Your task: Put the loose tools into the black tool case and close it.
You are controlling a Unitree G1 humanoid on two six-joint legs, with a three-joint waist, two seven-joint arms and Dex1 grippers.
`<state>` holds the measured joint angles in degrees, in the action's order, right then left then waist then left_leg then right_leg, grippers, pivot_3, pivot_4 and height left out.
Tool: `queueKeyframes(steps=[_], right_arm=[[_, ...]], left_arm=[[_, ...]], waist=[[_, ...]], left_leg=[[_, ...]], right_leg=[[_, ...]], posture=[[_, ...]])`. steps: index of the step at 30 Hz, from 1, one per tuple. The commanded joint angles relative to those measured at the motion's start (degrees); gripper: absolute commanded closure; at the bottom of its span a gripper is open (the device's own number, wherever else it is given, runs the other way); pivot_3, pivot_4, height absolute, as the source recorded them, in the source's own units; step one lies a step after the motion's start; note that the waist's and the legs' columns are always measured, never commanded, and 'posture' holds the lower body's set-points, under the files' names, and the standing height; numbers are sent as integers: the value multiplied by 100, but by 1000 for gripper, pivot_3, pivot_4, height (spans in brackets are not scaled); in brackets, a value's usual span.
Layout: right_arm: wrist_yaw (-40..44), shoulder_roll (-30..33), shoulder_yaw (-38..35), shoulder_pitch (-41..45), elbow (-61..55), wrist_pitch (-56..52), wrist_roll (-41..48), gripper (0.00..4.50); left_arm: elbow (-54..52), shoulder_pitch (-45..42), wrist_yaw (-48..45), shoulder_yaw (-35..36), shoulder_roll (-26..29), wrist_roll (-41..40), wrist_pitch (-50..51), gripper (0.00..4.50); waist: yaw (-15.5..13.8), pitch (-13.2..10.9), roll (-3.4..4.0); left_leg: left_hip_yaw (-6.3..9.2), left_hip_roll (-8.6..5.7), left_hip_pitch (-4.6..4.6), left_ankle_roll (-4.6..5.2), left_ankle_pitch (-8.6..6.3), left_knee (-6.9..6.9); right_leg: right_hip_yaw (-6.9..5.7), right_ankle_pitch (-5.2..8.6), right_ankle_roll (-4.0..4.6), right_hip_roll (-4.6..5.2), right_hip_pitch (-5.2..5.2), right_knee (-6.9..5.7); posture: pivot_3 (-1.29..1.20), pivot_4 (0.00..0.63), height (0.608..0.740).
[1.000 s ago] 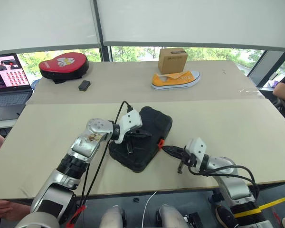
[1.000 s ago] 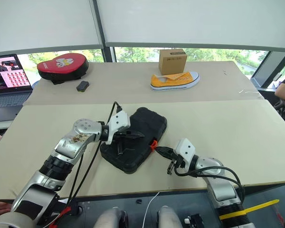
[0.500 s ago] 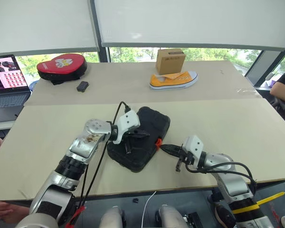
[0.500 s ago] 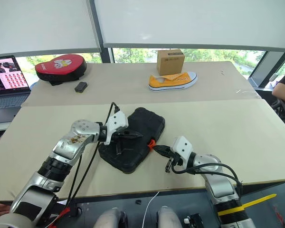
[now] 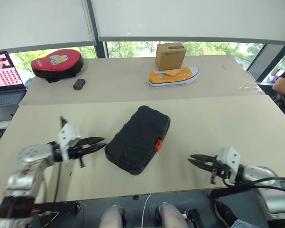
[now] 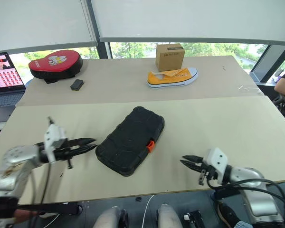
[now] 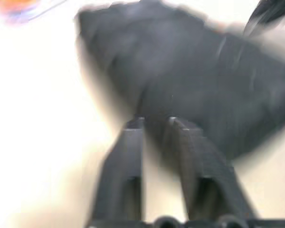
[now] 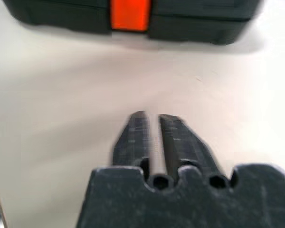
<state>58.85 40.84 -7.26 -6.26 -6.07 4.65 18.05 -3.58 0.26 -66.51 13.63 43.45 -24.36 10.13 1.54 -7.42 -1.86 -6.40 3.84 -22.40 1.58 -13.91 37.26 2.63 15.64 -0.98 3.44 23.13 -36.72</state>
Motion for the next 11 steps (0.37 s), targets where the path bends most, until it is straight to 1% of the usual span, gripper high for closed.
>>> queueKeyframes(steps=[1,2,3,4,5,6,7,8,11], right_arm=[[292,147,-328,-67,-8,546,184,2218],[347,165,-348,-67,35,633,185,1994],[537,165,-341,-29,149,876,235,1548],[752,147,-332,12,261,1118,319,1330],[908,143,-327,54,375,1303,365,926],[981,156,-322,96,475,1382,360,582],[1058,178,-329,146,491,1124,532,239],[1039,177,-324,267,511,931,619,16],[1083,148,-263,549,658,812,669,16]], left_arm=[[-522,1102,465,803,37,120,-38,1865],[-602,1309,555,905,16,131,-33,1590],[-689,1602,684,1019,-44,228,-135,1083],[-736,1828,757,1097,-95,276,-219,844],[-799,2029,771,1170,-138,257,-255,366],[-856,2194,769,1240,-184,227,-320,76],[-895,2281,828,1286,-261,248,-470,0],[-941,2361,867,1314,-327,249,-584,0],[-1005,2478,935,1280,-390,368,-834,0]], waist=[[-36,-13,-4],[-56,-22,-12],[-81,-32,-19],[-103,-40,-22],[-125,-43,-22],[-140,-46,-21],[-155,-48,-20],[-171,-49,-18],[-178,-51,-16]], left_leg=[[0,0,-1,-1,-1,0],[-1,0,-1,-3,-2,0],[-2,0,-1,-4,-2,0],[-1,0,-1,-6,-2,0],[-1,-1,-2,-8,-1,1],[-2,-2,-2,-9,-1,1],[-5,-2,-2,-9,-1,2],[-8,-3,-3,-9,-1,1],[-14,-4,-5,-12,-2,1]], right_leg=[[-1,0,0,3,0,4],[-2,0,0,5,0,7],[-2,0,-1,7,0,8],[-5,0,0,9,0,7],[-8,0,0,12,0,9],[-9,0,0,17,-1,11],[-10,1,2,21,-2,14],[-13,2,4,28,-1,17],[-15,16,31,58,0,16]], posture=[[0,150,740],[0,150,740],[0,150,740],[0,150,740],[0,150,740],[0,150,740],[0,150,740],[0,150,740],[0,150,740]])
